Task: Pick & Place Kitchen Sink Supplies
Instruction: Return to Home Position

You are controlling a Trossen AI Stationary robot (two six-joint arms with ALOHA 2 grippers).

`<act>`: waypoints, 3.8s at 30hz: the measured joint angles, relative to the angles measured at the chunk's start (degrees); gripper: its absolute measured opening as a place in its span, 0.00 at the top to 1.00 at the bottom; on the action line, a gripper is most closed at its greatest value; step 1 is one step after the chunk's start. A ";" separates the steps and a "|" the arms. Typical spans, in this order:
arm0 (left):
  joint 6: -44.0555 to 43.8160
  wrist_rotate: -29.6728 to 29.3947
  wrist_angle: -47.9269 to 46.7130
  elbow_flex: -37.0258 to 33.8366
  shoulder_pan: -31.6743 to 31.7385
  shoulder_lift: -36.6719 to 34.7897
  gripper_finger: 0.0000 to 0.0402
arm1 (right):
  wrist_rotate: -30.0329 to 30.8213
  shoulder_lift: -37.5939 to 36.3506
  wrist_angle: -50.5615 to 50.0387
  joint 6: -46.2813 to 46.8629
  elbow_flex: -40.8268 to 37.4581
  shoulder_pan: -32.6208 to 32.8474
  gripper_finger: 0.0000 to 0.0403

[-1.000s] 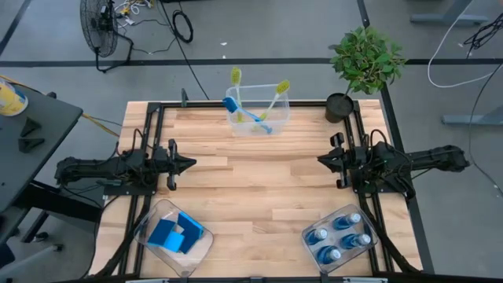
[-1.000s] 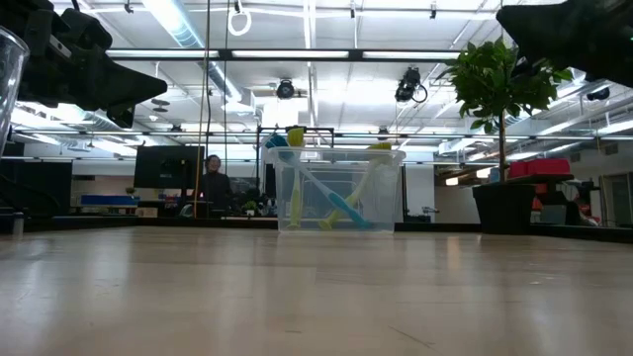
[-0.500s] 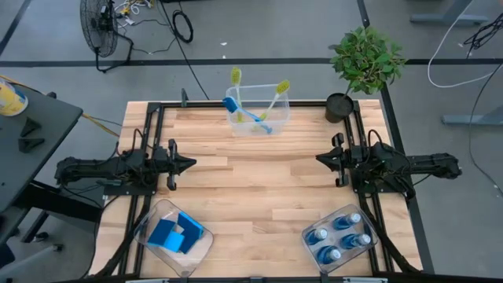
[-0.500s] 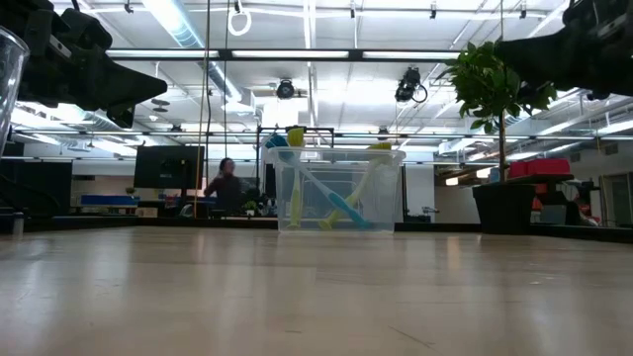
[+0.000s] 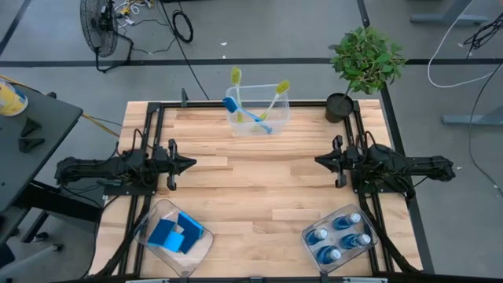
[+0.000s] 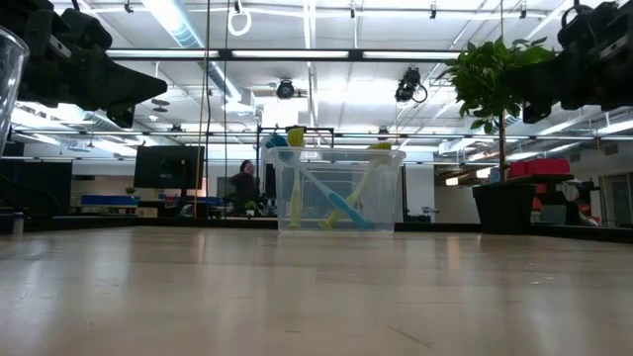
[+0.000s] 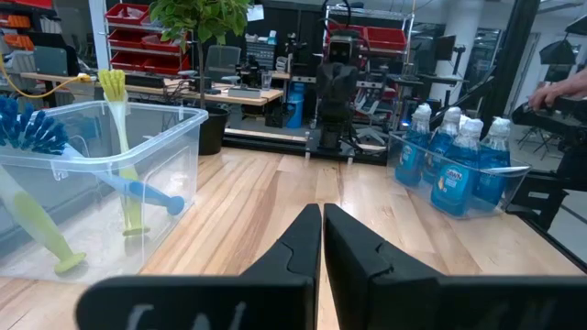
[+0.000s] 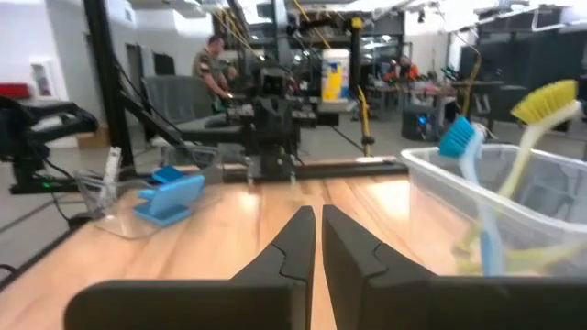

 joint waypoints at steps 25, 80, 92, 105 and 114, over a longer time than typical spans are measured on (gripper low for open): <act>0.01 0.01 0.00 0.00 0.01 0.00 0.95 | 0.72 0.33 -3.13 -1.53 0.00 0.07 0.93; 0.01 0.01 0.00 -0.01 0.00 0.00 0.95 | 0.71 0.33 -3.09 -1.68 0.00 0.07 0.93; 0.00 0.01 0.00 0.00 0.01 0.00 0.95 | 0.71 0.33 -3.09 -1.59 0.00 0.07 0.93; 0.00 0.01 0.00 -0.02 -0.01 0.00 0.95 | 0.71 0.33 -3.09 -1.61 0.00 0.07 0.93; 0.00 0.01 0.00 0.00 0.01 -0.02 0.95 | 0.72 0.33 -3.09 -1.64 0.00 0.05 0.93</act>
